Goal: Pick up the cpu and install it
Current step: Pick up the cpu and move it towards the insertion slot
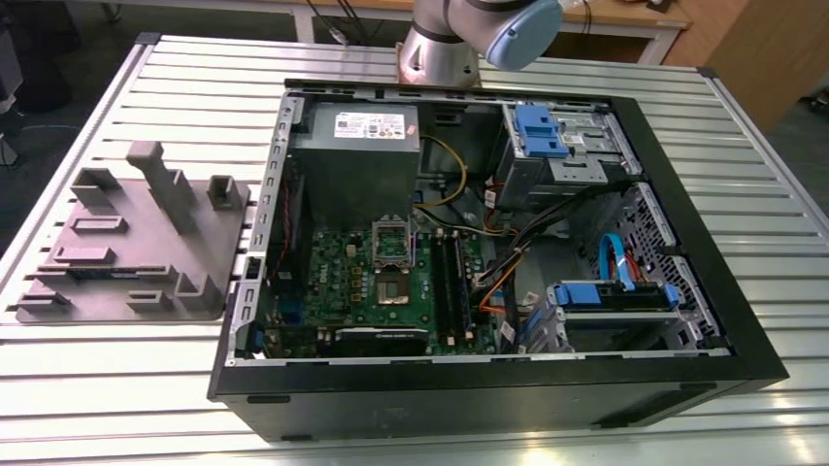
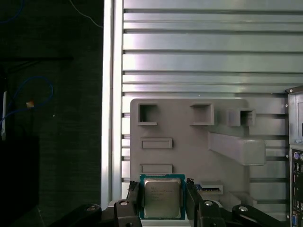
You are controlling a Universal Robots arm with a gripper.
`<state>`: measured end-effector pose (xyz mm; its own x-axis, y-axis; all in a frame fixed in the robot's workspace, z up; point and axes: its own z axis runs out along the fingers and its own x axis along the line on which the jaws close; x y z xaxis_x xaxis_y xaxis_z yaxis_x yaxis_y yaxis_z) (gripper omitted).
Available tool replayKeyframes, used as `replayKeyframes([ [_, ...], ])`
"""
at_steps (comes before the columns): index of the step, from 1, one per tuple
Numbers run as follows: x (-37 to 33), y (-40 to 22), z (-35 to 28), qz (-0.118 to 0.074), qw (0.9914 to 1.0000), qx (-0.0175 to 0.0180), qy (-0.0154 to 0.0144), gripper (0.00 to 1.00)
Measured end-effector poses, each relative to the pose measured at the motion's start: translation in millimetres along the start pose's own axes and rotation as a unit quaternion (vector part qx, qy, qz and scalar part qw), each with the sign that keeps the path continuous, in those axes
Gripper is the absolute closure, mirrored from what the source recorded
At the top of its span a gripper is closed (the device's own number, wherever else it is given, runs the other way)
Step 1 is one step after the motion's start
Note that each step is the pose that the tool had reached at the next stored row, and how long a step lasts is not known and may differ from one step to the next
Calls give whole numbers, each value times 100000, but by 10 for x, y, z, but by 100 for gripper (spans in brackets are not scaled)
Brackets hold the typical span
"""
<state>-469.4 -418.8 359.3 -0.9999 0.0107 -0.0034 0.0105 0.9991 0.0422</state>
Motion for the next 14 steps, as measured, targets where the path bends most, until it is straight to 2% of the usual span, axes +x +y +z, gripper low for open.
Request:
replayKeyframes([
  [14,-25,1,-23,1,100000,-3,-6,53],
])
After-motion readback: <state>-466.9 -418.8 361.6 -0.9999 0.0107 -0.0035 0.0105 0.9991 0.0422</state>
